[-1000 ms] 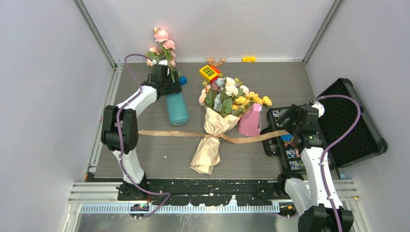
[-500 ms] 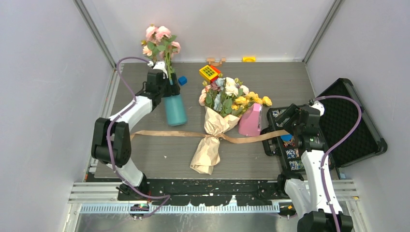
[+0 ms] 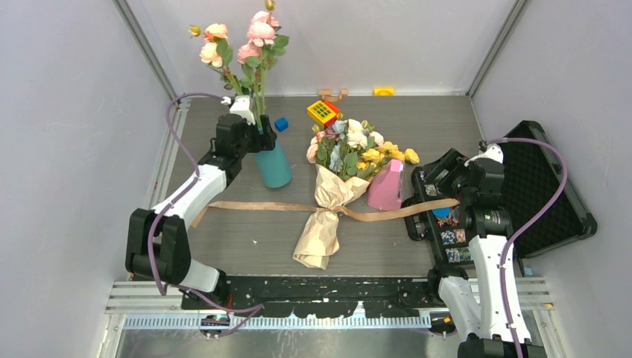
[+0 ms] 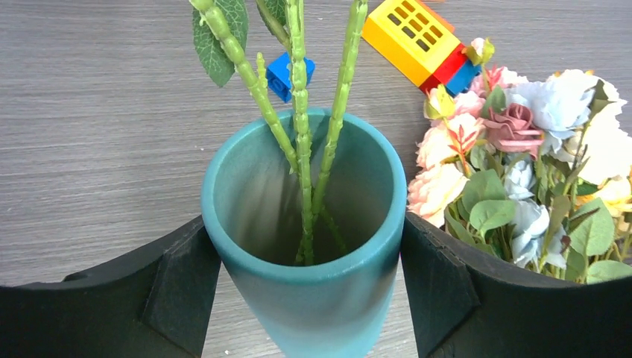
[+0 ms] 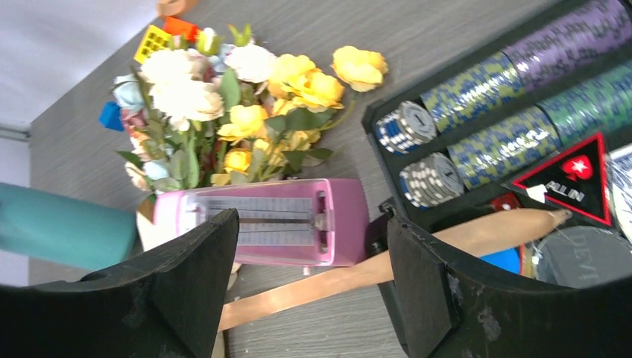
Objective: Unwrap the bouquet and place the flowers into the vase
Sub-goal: Pick up the vase from the center of the board.
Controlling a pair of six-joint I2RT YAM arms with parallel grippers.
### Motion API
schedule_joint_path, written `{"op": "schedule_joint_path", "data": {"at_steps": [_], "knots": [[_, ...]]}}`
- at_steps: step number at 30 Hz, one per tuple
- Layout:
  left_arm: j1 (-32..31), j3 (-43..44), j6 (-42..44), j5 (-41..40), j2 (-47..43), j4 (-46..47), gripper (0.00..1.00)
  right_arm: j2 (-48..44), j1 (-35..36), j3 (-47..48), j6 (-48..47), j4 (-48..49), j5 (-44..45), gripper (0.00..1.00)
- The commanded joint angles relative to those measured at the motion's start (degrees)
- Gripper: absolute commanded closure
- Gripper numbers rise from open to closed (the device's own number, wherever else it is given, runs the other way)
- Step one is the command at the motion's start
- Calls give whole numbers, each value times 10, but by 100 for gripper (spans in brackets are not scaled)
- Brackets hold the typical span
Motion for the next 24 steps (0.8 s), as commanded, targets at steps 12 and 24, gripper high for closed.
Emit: {"op": "schedule_joint_path", "data": {"at_steps": [12, 24], "knots": [[-25, -46, 66, -6, -141, 201, 100, -21, 97, 59, -19, 62, -68, 22], [-41, -91, 112, -88, -142, 310, 100, -35, 125, 42, -31, 72, -54, 25]]}}
